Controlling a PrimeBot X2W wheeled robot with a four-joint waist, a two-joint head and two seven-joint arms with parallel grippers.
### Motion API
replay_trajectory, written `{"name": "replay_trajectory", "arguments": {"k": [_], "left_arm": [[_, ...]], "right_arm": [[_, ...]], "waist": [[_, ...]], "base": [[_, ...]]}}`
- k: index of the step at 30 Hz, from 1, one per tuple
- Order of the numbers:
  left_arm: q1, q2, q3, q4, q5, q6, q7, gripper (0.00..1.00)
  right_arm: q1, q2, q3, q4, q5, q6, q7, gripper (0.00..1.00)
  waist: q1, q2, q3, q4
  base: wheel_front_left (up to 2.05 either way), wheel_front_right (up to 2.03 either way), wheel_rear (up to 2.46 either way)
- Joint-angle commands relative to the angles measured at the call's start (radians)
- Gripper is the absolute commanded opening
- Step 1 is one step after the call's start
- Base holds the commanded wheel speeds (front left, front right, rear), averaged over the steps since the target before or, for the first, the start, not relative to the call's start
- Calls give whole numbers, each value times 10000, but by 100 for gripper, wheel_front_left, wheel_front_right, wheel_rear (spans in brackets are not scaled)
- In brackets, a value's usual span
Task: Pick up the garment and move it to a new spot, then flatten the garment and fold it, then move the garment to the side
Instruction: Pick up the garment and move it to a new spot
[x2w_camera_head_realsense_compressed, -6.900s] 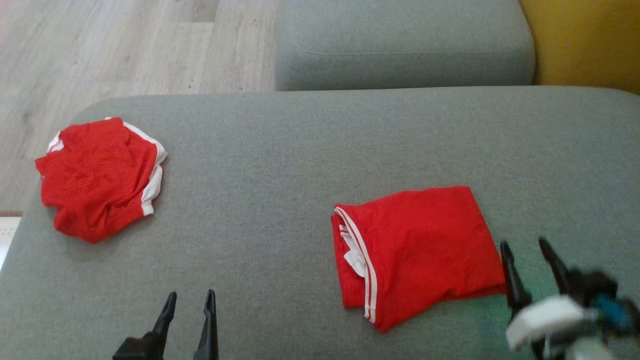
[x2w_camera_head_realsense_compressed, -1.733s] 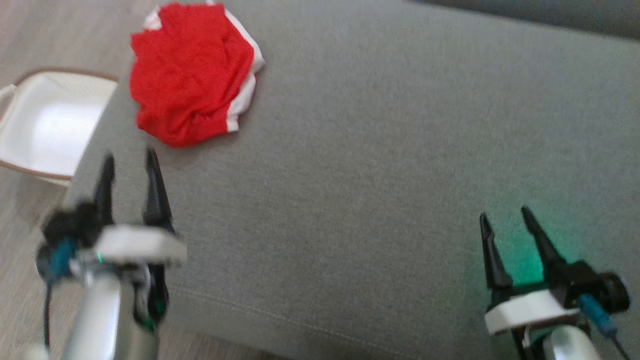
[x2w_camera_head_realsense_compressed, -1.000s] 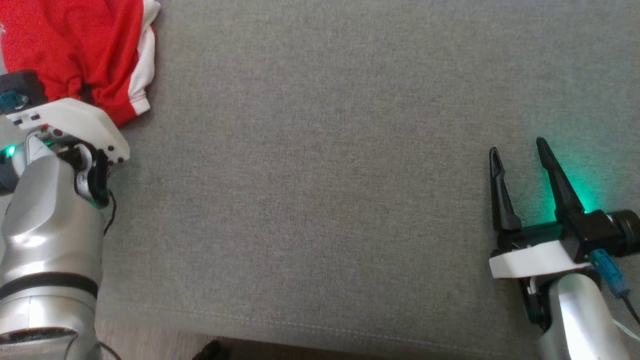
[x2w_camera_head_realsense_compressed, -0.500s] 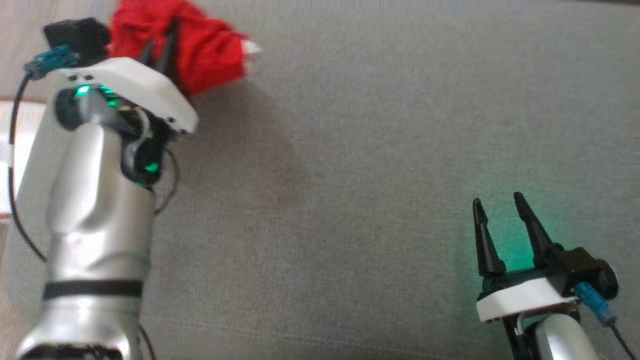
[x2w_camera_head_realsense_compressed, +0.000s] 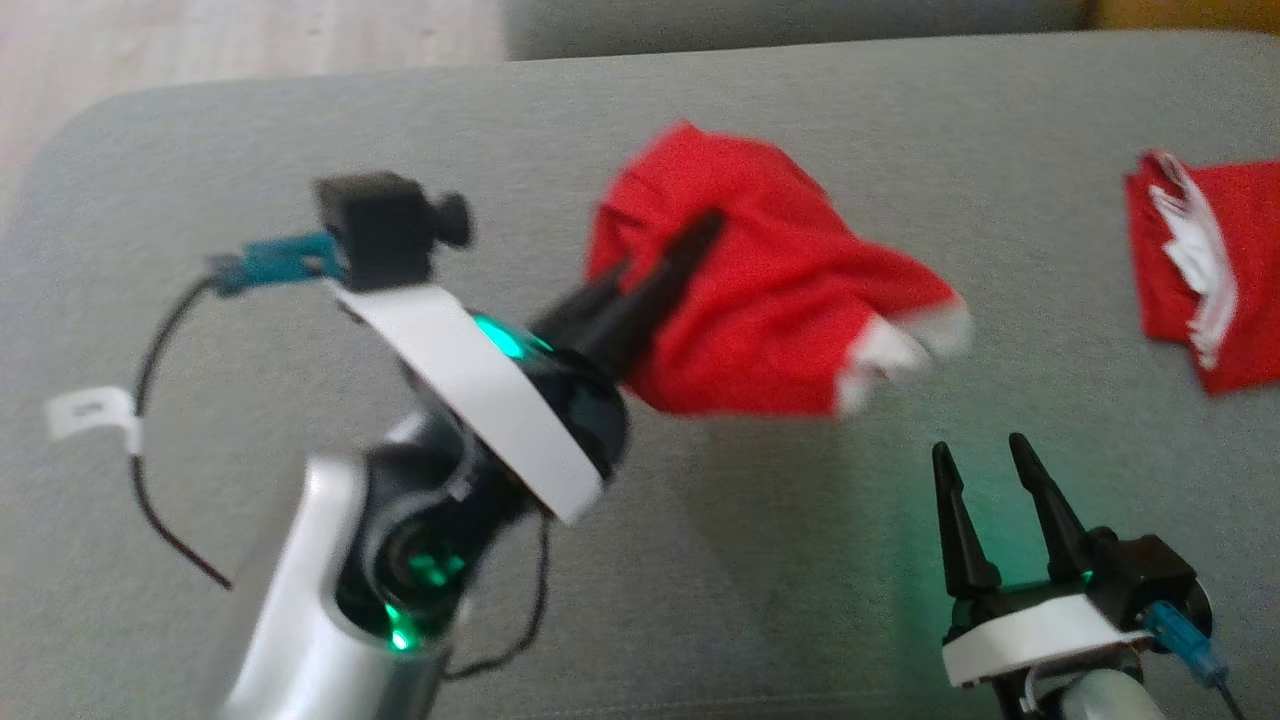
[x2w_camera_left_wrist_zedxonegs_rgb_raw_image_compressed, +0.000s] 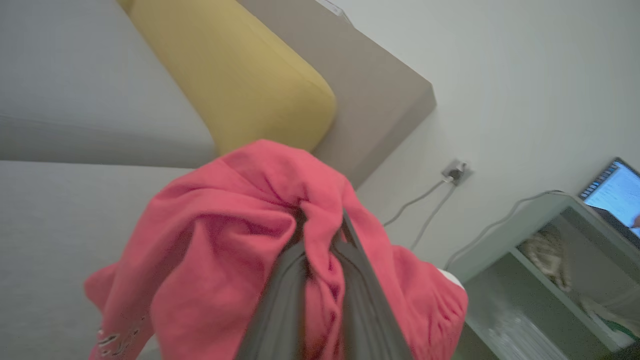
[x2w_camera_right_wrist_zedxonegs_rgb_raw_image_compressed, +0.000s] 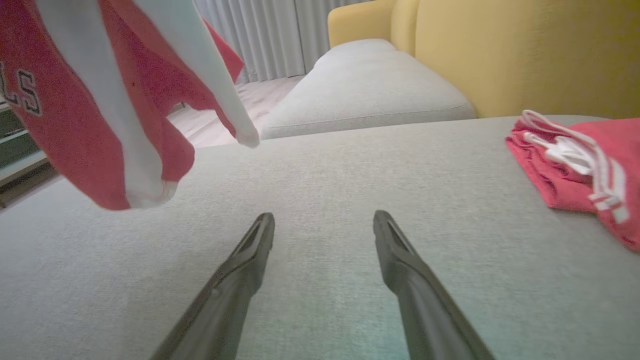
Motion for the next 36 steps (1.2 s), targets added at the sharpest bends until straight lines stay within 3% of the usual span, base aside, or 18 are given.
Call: {"name": "replay_trajectory", "arguments": {"k": [1,6,7,13,16,22,23,24,25,30,36], "left_arm": [[-271,62,193,-521,-119,112,2,0],[-116,53,-684,-666,-1376,1191,-592,0],[-143,52,-685,-162,-1926,1658,-976,0],[-749,52,942,2887,-2899,2951,-2800,0],[-1134,233,1589,4590,-2737,3073,-3423,0],[-1712,460,2012,7111,-2497,2725,-4213,0],[-1799,445,1953,7359,-2429,2622,-4307,24],[-1881,437,1848,7553,-2318,2491,-4405,58],[-1952,448,1712,7726,-2153,2379,-4521,100],[-2043,824,898,7958,-885,1799,-5540,100],[-1482,1274,-95,7396,669,1763,-6701,100]], "right_arm": [[-283,-58,231,-287,75,-9,-38,100],[-369,-58,226,-264,218,-9,-38,100],[-420,-58,239,-253,300,-9,-38,100],[-514,-58,303,-211,512,-9,-38,100],[-526,-58,284,-170,541,-9,-38,100],[-577,-58,247,-113,492,-9,-38,100],[-588,-58,224,-106,462,-9,-38,100],[-594,-58,201,-99,427,-9,-38,100],[-593,-58,189,-90,386,-9,-38,100],[-464,-58,118,-46,201,-9,-38,100],[-232,-58,-146,-169,51,-9,-38,100]], "waist": [[0,0,46,-585],[0,0,273,-1478],[0,0,382,-1785],[0,0,626,-2406],[0,0,704,-2499],[0,0,754,-2380],[0,0,743,-2315],[0,0,721,-2243],[0,0,686,-2166],[0,0,345,-1799],[0,0,-43,-1355]], "base": [[0,0,0],[0,0,0],[0,0,0],[0,0,0],[0,0,0],[0,0,0],[0,0,0],[0,0,0],[0,0,0],[0,0,0],[0,0,0]]}}
